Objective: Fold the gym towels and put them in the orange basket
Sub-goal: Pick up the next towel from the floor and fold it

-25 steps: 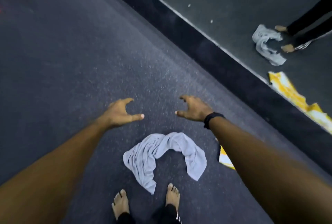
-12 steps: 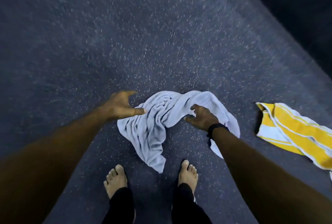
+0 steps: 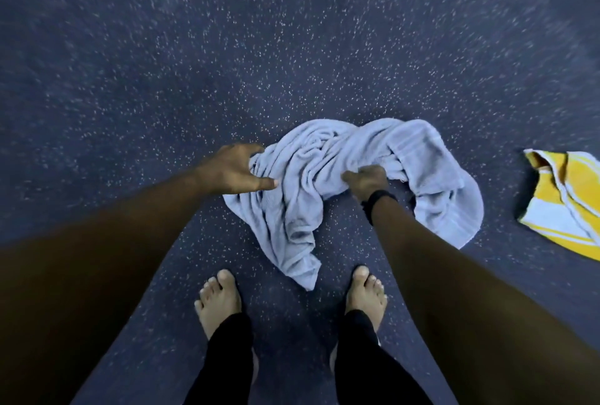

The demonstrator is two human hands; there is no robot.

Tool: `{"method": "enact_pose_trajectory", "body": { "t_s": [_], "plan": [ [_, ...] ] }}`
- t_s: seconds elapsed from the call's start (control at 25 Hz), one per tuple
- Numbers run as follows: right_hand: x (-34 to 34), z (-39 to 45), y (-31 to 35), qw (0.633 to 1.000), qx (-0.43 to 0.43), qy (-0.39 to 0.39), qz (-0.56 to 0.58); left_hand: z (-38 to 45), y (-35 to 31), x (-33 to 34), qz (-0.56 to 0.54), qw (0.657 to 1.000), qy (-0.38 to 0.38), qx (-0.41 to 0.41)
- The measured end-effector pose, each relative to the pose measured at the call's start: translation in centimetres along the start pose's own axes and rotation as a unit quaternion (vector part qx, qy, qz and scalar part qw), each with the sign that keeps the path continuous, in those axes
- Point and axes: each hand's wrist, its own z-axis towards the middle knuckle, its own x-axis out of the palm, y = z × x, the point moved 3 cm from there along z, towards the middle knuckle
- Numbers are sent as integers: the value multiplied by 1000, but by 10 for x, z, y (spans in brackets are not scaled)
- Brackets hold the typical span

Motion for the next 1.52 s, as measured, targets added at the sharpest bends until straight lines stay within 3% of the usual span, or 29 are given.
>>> {"method": "enact_pose_trajectory", "body": {
  "t_s": [0.12,0.2,0.44,0.64,0.88,1.16,1.24,1.36,1.44,1.52],
  "plan": [
    [-20,-41,39,994,-103,-37,-7,-33,-14,-21,13,1000,-7,-4],
    [-46,-91,82,987,-159,-22,27,-71,-35,-51,1,1000,-12,-3],
    [-184,-282,242,969,-227,-18,98,-234,-137,-178,-97,992,-82,24],
    [-295,-441,369,959,-250,55,124,-363,-222,-292,-123,980,-151,47],
    [-366,-622,495,905,-341,159,197,-458,-284,-360,-130,968,-205,62],
    [-413,-750,568,858,-433,192,197,-484,-327,-346,-170,969,-157,90],
    [-427,-780,582,849,-447,205,194,-492,-348,-355,-181,956,-188,135],
    [-451,-824,602,837,-465,188,220,-503,-382,-374,-292,916,-203,189],
    [-466,-851,616,821,-487,183,237,-510,-400,-380,-388,894,-154,163],
    [-480,-872,629,803,-517,169,245,-519,-413,-380,-471,875,-52,97]
  ]
}}
